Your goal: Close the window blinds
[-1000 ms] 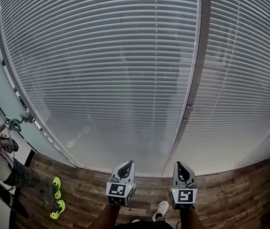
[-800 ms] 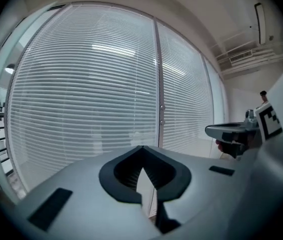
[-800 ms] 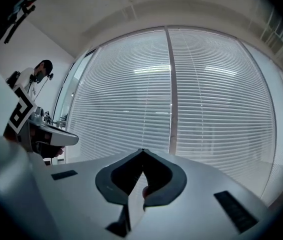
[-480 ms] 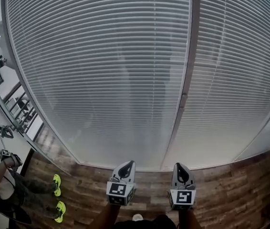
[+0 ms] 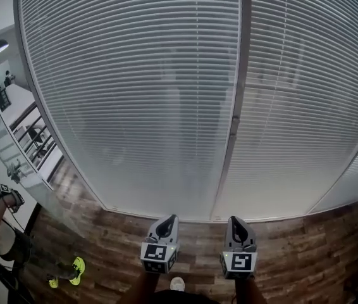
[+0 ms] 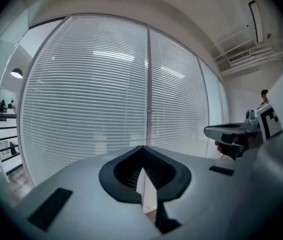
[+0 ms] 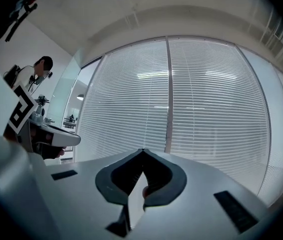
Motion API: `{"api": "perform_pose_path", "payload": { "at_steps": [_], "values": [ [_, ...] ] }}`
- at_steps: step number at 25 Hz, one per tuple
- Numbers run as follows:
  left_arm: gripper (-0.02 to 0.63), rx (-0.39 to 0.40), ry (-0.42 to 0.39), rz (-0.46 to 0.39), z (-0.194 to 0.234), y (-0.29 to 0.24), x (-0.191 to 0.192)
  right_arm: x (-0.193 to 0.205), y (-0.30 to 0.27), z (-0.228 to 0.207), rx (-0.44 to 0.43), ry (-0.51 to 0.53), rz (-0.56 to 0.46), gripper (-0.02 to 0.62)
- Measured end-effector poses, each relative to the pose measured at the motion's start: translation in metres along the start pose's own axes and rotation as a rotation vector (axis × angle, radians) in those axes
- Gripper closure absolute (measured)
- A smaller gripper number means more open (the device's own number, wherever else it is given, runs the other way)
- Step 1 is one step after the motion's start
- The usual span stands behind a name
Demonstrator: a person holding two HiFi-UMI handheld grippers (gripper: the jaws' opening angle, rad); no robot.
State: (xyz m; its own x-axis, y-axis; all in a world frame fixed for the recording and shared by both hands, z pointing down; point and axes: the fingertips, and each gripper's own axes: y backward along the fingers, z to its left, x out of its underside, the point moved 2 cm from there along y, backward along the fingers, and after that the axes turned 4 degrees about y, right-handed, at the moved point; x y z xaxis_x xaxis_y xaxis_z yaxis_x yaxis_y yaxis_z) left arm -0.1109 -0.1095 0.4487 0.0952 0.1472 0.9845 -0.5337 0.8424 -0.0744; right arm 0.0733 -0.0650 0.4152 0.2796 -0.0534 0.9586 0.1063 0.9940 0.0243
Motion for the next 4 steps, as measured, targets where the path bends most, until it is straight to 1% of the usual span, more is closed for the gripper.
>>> {"api": "perform_pose_path", "payload": {
  "at_steps": [2,4],
  "values": [
    [0.606,0.036,0.011,0.015,0.03,0.01,-0.01,-0.02,-0.009,0.031,0.023,0.008,0.019,0.592],
    [0.606,0.054,0.013,0.034,0.069,0.024,-0.018,-0.035,-0.024,0.072,0.028,0.001,0.036,0.592]
  ]
}}
